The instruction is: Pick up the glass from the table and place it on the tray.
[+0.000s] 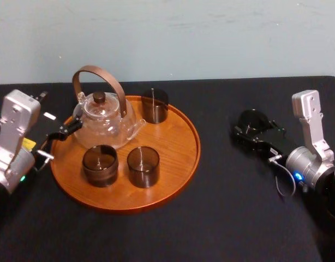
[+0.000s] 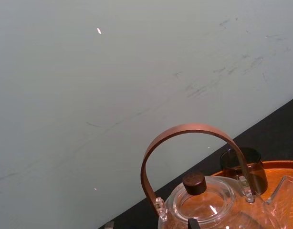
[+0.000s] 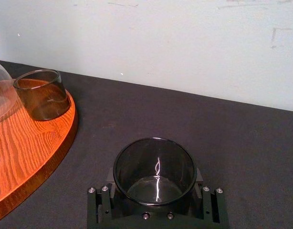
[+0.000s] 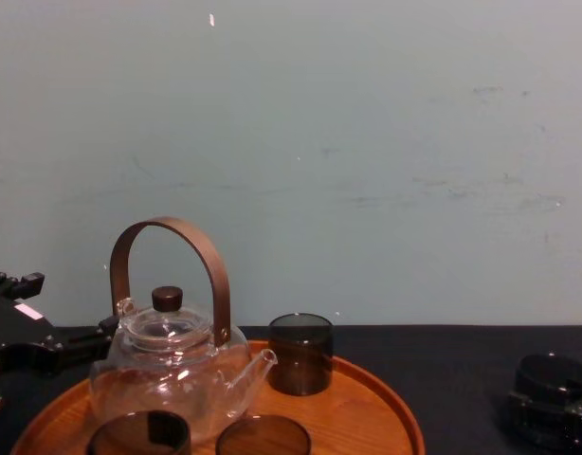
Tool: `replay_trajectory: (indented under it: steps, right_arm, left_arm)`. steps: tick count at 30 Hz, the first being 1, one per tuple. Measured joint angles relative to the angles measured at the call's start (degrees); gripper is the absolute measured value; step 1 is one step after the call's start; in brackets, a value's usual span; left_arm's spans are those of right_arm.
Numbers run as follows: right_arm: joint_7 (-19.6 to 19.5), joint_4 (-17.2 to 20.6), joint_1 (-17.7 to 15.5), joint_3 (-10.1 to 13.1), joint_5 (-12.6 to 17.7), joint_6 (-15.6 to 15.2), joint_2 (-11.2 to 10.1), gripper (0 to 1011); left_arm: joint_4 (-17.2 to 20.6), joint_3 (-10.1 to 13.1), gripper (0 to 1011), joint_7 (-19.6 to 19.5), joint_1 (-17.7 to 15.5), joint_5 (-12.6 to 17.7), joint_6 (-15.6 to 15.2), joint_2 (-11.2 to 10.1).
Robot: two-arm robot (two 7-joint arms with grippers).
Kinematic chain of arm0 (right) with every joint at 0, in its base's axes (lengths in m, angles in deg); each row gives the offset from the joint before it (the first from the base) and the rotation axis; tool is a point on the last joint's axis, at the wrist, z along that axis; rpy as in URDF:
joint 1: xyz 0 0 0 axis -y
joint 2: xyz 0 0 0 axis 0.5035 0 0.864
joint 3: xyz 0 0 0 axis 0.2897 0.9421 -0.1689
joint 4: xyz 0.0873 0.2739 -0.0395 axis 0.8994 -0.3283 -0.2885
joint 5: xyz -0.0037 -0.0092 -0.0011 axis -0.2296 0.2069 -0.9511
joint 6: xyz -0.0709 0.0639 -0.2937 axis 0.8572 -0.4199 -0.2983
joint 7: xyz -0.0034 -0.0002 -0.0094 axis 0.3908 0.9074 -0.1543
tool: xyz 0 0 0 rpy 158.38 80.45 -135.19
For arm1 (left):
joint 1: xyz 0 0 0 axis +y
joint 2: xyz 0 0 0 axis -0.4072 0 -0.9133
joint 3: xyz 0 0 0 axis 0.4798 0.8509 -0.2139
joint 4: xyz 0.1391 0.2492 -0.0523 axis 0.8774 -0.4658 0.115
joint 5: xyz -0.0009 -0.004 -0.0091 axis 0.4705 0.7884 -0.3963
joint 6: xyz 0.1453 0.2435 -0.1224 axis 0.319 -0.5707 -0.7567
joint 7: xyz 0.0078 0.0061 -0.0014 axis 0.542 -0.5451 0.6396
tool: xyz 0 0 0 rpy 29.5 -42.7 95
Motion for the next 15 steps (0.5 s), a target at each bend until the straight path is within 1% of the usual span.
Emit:
replay_trajectory:
  steps: [12, 15]
  right_arm:
    - [0.01, 0.08, -0.06, 0.04, 0.00, 0.03, -0.05, 907]
    - [0.78, 0.69, -0.33, 0.06, 0.35, 0.28, -0.30, 907]
  left_arm:
    - [0.00, 0.00, 1001, 0.00, 0.00, 0.00, 0.00, 0.00]
    - [0.00, 0.00, 1001, 0.00, 0.00, 0.00, 0.00, 0.00]
